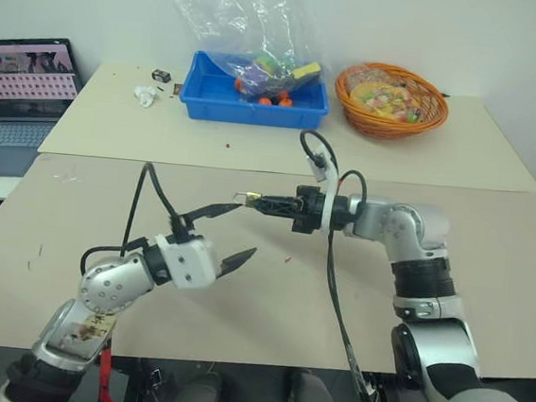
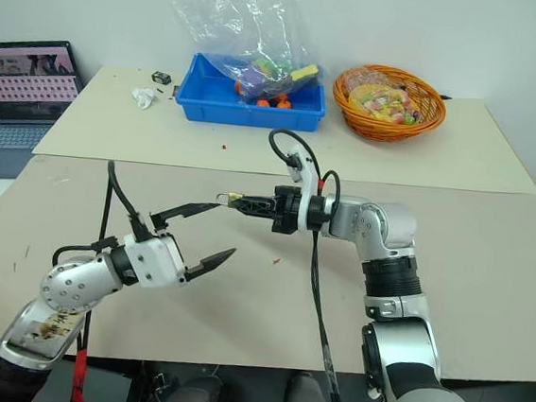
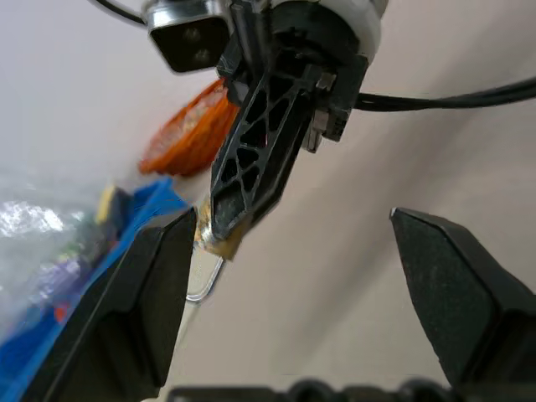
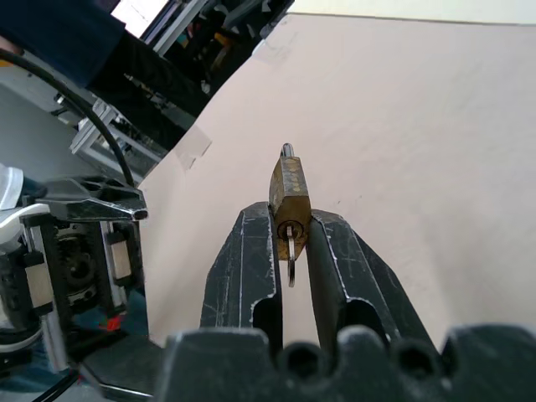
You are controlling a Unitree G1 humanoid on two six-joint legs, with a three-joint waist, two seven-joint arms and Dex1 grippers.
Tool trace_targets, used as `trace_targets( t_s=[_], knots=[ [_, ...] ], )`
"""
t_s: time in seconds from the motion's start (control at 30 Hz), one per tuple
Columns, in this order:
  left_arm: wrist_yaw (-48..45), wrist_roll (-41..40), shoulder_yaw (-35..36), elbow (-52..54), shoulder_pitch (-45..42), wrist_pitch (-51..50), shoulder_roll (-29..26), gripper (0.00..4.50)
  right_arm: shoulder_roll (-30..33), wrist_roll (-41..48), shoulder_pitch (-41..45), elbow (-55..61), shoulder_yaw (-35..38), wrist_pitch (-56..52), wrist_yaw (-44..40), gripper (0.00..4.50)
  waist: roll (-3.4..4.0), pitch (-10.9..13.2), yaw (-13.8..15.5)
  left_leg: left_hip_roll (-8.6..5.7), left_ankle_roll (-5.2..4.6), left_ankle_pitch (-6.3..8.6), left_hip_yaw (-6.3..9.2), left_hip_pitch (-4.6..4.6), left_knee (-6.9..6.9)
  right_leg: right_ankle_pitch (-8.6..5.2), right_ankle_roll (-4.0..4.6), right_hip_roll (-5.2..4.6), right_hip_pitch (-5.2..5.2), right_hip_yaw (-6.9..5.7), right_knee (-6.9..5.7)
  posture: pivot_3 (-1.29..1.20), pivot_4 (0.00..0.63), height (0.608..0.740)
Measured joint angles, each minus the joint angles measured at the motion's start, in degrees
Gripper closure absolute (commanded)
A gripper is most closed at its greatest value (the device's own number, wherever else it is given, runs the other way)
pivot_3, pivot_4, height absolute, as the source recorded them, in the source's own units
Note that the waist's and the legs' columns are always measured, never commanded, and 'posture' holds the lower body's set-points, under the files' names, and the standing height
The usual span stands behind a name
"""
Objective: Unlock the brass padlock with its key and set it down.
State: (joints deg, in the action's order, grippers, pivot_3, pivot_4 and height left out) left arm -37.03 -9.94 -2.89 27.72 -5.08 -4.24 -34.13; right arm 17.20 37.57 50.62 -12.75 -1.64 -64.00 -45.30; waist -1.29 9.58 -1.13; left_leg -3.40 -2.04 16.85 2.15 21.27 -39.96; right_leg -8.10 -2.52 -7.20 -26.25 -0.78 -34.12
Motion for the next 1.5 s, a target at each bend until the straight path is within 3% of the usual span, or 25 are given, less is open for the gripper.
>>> trace_targets(
  t_s=[0.2,0.3,0.53,0.6,0.77,1.5],
  knots=[
    [-0.2,-18.8,6.4,0.7,-5.0,-23.4,-0.9,0.54,5.0,-0.1,-3.8,6.2,-2.4,0.2,-7.2,4.41,-0.01,0.0,0.1,0.01,-0.01,0.0,0.04,-0.01,-0.13,-0.01,-0.01,0.07,0.11,-0.02,0.01,0.0,0.15,0.732],
    [0.1,-25.0,7.4,1.7,-7.5,-30.3,-1.1,1.21,6.5,-0.2,-6.4,8.9,-4.6,0.4,-9.5,4.41,-0.01,0.0,0.1,0.02,0.0,0.0,0.04,-0.01,-0.15,-0.01,-0.01,0.08,0.1,-0.01,0.02,0.0,0.15,0.732],
    [1.1,-35.6,9.4,3.8,-8.9,-38.6,-0.9,3.95,7.1,-0.4,-7.4,10.2,-6.5,1.1,-9.7,4.41,-0.01,0.0,-0.2,0.06,0.08,-0.04,0.01,-0.06,-0.15,0.0,0.01,0.12,0.1,0.07,0.03,0.0,0.15,0.732],
    [1.9,-40.1,10.8,3.9,-9.8,-41.5,-0.9,4.48,7.1,-0.4,-7.5,10.2,-6.6,1.1,-9.6,4.41,-0.02,0.0,0.0,0.06,0.09,-0.05,0.01,-0.06,-0.15,0.0,0.01,0.12,0.1,0.07,0.03,0.0,0.15,0.732],
    [3.6,-46.7,12.9,2.9,-11.7,-47.3,-2.2,4.48,7.1,-0.4,-7.5,10.3,-6.6,1.1,-9.4,4.41,-0.02,0.0,0.1,0.04,0.14,-0.08,0.01,-0.07,-0.15,0.01,0.02,0.12,0.1,0.08,0.04,0.0,0.15,0.732],
    [4.3,-44.1,11.8,1.5,-11.6,-48.7,-3.4,4.48,8.0,4.5,-8.1,17.1,-4.4,-0.9,-9.4,4.41,-0.02,0.0,0.3,0.05,0.13,-0.07,0.0,-0.06,-0.14,0.01,0.04,0.12,0.1,0.09,0.06,0.0,0.15,0.732]
  ],
)
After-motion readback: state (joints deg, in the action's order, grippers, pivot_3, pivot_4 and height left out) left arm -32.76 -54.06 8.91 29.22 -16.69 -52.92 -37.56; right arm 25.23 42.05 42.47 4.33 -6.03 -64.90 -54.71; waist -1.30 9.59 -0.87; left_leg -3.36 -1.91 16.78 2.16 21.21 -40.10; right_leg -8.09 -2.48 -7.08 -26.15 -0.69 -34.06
